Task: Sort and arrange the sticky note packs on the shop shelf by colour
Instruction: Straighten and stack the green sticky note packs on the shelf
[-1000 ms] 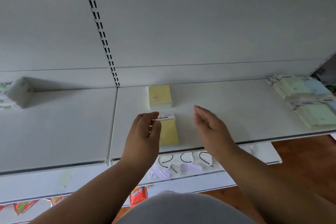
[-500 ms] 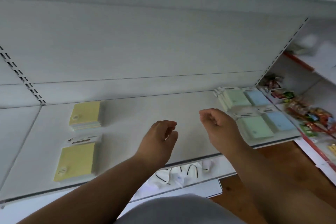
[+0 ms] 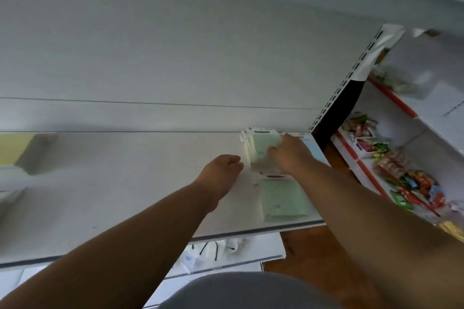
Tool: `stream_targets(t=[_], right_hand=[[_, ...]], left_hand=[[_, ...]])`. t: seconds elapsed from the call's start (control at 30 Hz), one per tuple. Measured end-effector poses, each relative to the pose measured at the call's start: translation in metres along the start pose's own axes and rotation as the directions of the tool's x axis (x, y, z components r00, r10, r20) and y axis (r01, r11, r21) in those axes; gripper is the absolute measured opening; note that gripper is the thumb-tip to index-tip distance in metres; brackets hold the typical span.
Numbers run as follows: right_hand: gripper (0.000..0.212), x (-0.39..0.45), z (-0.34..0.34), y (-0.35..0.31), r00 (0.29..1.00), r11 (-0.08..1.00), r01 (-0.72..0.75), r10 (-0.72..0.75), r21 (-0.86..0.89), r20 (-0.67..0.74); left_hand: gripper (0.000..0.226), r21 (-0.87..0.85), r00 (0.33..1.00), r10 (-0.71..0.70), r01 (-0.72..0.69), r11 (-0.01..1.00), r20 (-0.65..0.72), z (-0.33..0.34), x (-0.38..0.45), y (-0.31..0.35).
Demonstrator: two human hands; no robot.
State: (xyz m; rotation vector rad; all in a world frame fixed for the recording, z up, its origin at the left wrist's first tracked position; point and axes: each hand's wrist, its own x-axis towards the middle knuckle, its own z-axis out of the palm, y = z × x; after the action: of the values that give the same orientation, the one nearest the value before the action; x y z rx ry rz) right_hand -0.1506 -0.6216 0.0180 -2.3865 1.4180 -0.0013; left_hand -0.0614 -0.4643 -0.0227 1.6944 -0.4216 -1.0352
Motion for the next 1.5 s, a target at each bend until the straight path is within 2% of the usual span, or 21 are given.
stream_targets(t=[0.07,0.1,0.2,0.27,0.33,0.37,0.43,0.5,0.57,0.67,0.73,0.8,0.87,0.93,1.0,1.07,1.17,1.3,1.4,1.5], right_hand=[[0.042,0.010,0.005,0.004,0.996,0.991,-0.040,0.030,0.128,0.080],[0.044,0.013,0.007,0.005,0.994,0.977,-0.053,0.032,0.207,0.104],[0.047,0.016,0.007,0.005,0.990,0.914,-0.062,0.005,0.401,0.141],[0.049,0.015,0.009,0.002,0.991,0.896,-0.037,-0.022,0.442,0.129],[0.051,0.008,0.015,-0.007,0.991,0.892,0.036,-0.089,0.450,0.098],[0.048,0.002,0.021,-0.015,0.986,0.876,0.085,-0.144,0.475,0.088],[0.042,-0.014,0.038,-0.035,0.968,0.817,0.168,-0.242,0.552,0.064],[0.035,-0.034,0.055,-0.061,0.954,0.769,0.229,-0.301,0.597,0.021],[0.028,-0.051,0.073,-0.084,0.940,0.724,0.288,-0.340,0.627,-0.039],[0.021,-0.075,0.091,-0.112,0.929,0.633,0.281,-0.369,0.721,-0.037],[0.016,-0.091,0.100,-0.125,0.916,0.582,0.274,-0.401,0.766,-0.022],[0.012,-0.105,0.111,-0.134,0.904,0.545,0.267,-0.428,0.795,-0.010],[0.029,-0.117,0.121,-0.142,0.908,0.513,0.233,-0.419,0.826,0.004],[0.044,-0.125,0.131,-0.148,0.923,0.474,0.206,-0.385,0.856,-0.008],[0.043,-0.131,0.136,-0.154,0.936,0.436,0.191,-0.350,0.879,-0.030],[0.038,-0.137,0.141,-0.159,0.946,0.407,0.176,-0.321,0.896,-0.040],[0.032,-0.141,0.149,-0.165,0.957,0.412,0.170,-0.285,0.895,-0.050],[0.062,-0.135,0.148,-0.171,0.956,0.407,0.138,-0.293,0.903,-0.014],[0.057,-0.135,0.140,-0.174,0.932,0.445,0.221,-0.358,0.868,-0.054],[0.058,-0.133,0.139,-0.167,0.911,0.489,0.270,-0.408,0.829,-0.056]], left_hand=[[0.008,-0.117,0.999,-0.015,0.019,0.993,0.032,0.010,0.013,0.008],[0.006,-0.164,0.999,-0.023,0.030,0.986,0.042,0.013,0.019,0.011],[0.019,-0.305,0.995,-0.097,0.094,0.948,0.006,0.022,0.033,0.017],[0.027,-0.355,0.988,-0.147,0.124,0.927,-0.040,0.021,0.037,0.020],[0.037,-0.281,0.979,-0.159,0.119,0.952,-0.125,0.010,0.035,0.018],[0.042,-0.169,0.975,-0.126,0.095,0.981,-0.182,0.002,0.033,0.016],[0.054,0.043,0.951,0.006,0.008,0.999,-0.310,-0.020,0.027,0.007],[0.065,0.161,0.906,0.117,-0.055,0.985,-0.406,-0.045,0.017,-0.004],[0.057,0.213,0.872,0.220,-0.137,0.967,-0.437,-0.070,0.003,-0.017],[0.036,0.291,0.839,0.379,-0.278,0.915,-0.391,-0.111,-0.021,-0.041],[0.032,0.340,0.822,0.438,-0.321,0.884,-0.363,-0.135,-0.033,-0.056],[0.040,0.323,0.855,0.422,-0.324,0.889,-0.303,-0.151,-0.040,-0.064],[0.048,0.196,0.903,0.373,-0.334,0.922,-0.215,-0.157,-0.048,-0.065],[0.054,0.037,0.918,0.369,-0.368,0.929,-0.146,-0.163,-0.055,-0.064],[0.064,-0.041,0.915,0.390,-0.396,0.917,-0.101,-0.173,-0.058,-0.063],[0.072,-0.018,0.913,0.403,-0.405,0.914,-0.063,-0.181,-0.057,-0.065],[0.078,0.036,0.924,0.379,-0.377,0.925,-0.049,-0.185,-0.057,-0.071],[0.078,0.132,0.923,0.382,-0.373,0.918,-0.045,-0.185,-0.054,-0.067],[0.070,0.119,0.917,0.388,-0.377,0.919,-0.094,-0.183,-0.056,-0.063],[0.066,0.184,0.909,0.411,-0.392,0.901,-0.072,-0.182,-0.050,-0.066]])
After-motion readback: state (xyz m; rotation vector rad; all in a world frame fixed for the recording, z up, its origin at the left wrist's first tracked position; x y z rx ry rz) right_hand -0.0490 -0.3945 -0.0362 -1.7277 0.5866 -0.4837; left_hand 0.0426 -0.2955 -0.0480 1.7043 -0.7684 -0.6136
